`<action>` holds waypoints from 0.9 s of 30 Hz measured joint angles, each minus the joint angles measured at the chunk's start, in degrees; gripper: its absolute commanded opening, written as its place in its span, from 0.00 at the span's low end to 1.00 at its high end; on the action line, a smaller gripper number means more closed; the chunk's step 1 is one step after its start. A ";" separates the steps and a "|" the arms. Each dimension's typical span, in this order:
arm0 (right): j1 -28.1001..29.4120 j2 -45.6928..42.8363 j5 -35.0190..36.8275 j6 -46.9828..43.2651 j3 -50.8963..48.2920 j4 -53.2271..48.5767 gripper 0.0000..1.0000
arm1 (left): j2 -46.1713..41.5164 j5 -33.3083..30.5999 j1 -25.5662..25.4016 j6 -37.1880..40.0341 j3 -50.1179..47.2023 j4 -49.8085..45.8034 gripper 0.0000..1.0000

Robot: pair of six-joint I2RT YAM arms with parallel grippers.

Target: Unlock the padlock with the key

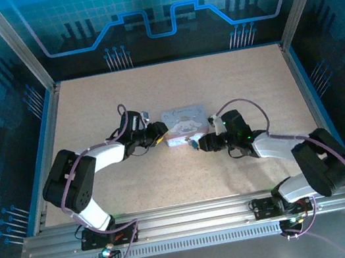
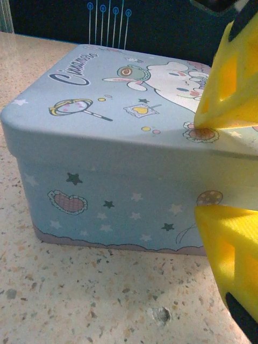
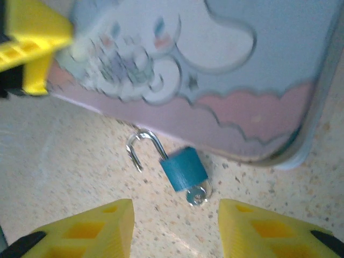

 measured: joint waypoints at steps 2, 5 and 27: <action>-1.18 -1.09 -0.94 -0.24 0.50 0.09 0.53 | -0.33 -0.09 -0.15 0.00 -0.37 0.09 0.41; -2.64 -0.02 -2.80 -0.22 2.25 0.24 0.54 | -0.74 -0.37 -0.39 -0.02 -0.85 0.31 0.41; -8.37 10.49 -12.76 -3.91 12.22 4.96 0.64 | -3.85 -2.25 -1.44 -1.97 -4.33 1.40 0.41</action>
